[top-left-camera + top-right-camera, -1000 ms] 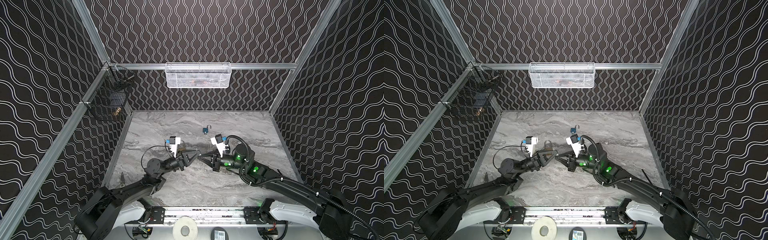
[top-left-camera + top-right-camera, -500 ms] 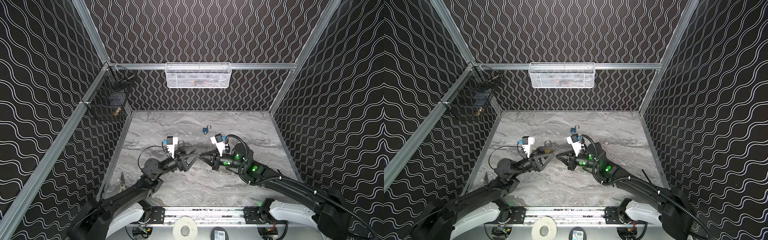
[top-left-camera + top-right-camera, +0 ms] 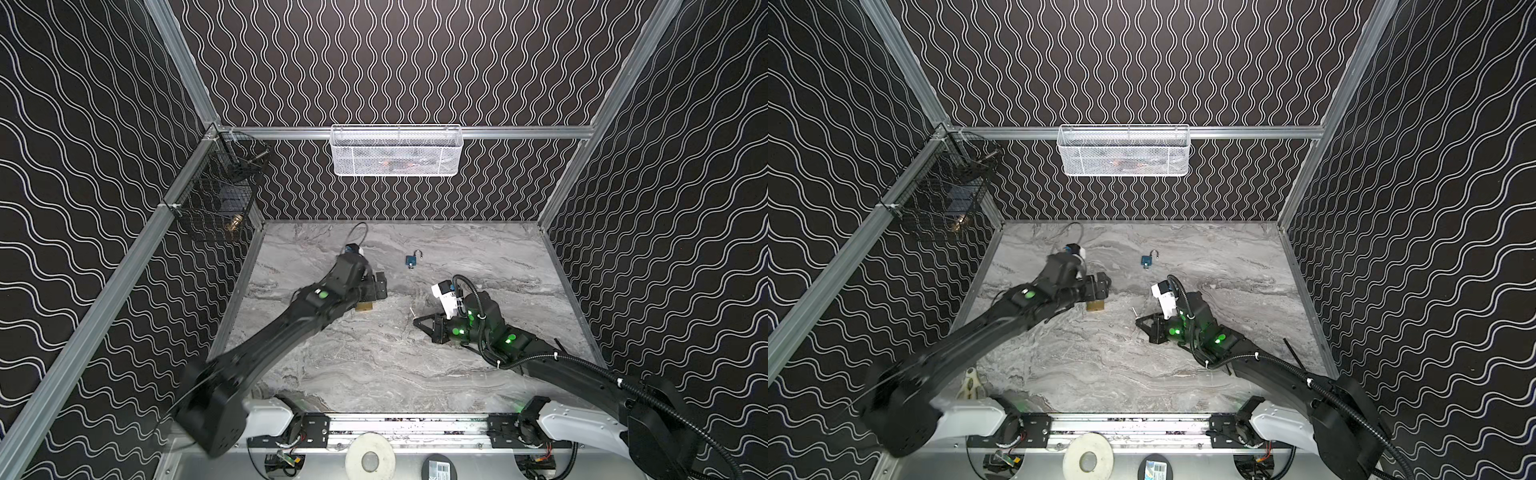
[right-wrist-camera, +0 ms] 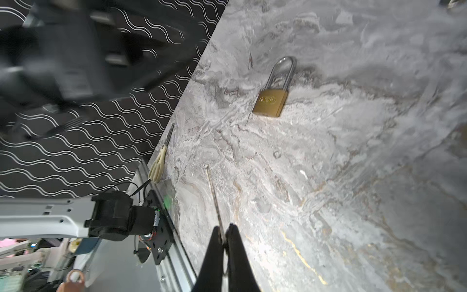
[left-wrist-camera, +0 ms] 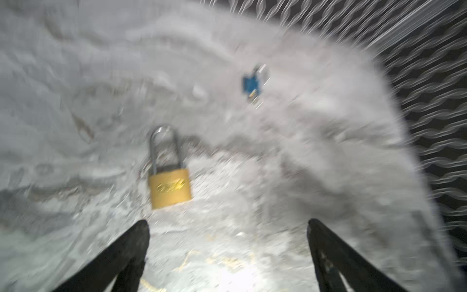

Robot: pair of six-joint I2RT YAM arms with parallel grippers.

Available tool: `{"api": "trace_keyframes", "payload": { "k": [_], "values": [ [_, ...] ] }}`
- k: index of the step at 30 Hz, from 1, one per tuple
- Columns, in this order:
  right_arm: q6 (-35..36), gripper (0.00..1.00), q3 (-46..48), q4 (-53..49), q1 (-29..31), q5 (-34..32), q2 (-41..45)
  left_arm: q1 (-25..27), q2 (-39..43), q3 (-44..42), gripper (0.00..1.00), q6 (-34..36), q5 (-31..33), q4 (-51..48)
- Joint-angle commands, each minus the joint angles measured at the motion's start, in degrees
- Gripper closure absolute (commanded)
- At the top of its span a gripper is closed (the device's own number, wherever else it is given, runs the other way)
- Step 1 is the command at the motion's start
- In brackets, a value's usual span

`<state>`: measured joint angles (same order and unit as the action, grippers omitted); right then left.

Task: Unlock with the key
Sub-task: 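Move the left gripper to the brass padlock and grasp its body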

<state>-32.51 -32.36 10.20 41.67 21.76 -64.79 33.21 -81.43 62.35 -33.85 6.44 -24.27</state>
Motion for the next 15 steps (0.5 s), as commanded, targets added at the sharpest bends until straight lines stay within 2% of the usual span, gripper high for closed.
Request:
{"api": "trace_keyframes", "payload": {
  "k": [1, 6, 15],
  "values": [
    [-2.2, 1.0, 1.4, 0.6, -0.1, 0.6, 2.2, -2.3, -8.4, 5.0, 0.05, 1.4, -2.9, -11.9],
    [-0.9, 1.0, 2.7, -3.1, 0.0, -1.2, 6.4, -4.3, -19.0, 10.0, 0.1, 0.1, -5.4, -11.9],
    [0.7, 1.0, 2.9, -4.3, -0.1, -0.9, 7.1, -4.3, -28.3, 16.4, 0.2, -0.6, 2.1, -17.9]
  ]
}}
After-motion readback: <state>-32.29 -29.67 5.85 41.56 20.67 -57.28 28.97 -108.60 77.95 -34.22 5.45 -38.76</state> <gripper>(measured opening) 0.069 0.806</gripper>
